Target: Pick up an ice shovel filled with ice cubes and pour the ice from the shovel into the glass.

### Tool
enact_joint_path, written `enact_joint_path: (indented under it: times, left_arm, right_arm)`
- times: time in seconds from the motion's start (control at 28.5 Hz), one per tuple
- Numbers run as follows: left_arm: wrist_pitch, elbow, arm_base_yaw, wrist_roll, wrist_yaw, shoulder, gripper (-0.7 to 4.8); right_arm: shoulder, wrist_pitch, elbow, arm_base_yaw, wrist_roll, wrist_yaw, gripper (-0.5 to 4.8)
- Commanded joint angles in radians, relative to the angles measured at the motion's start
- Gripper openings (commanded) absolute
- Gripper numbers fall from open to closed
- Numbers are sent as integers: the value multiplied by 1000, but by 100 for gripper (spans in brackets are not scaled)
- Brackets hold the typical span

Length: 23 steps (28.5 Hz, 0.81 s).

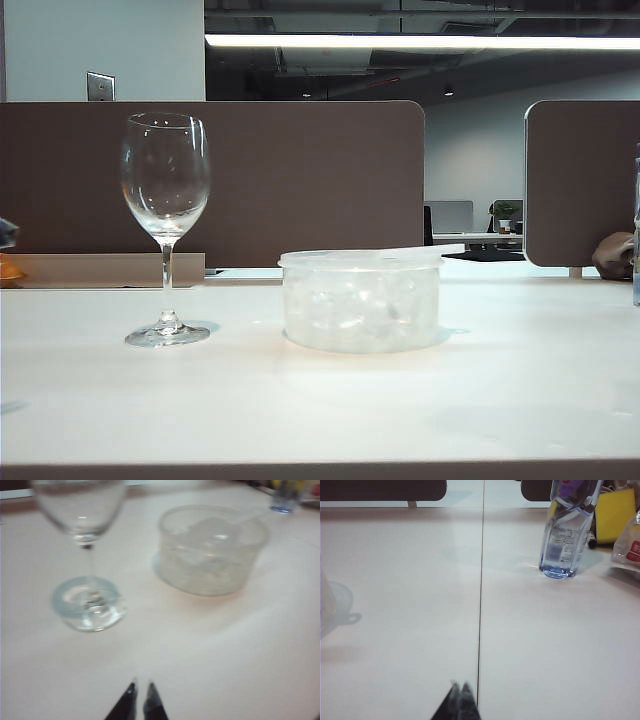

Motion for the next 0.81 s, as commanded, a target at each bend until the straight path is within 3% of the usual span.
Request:
enact_joint_path:
  times: [0.04,0.32,0.46,0.63,0.81]
  left_arm:
    - [-2,1,-18,5,5,0,29]
    - [-2,0,-18,5,4,-22,29]
    - [-1,1,-18,5,4,-47,29]
    - [-2,0,-18,4,4,-46,29]
    - [-2,0,-18,5,4,-46,29]
  right_arm:
    - [0,8,-4,2,78,-5,-5]
    - [0,6,-4,2,412,-15,-5]
    - [0,2,-5,3,466,-74,-5]
    - [0,15,-5,4,663,-180,-6]
    - [0,53,-5,5,852,-208,-5]
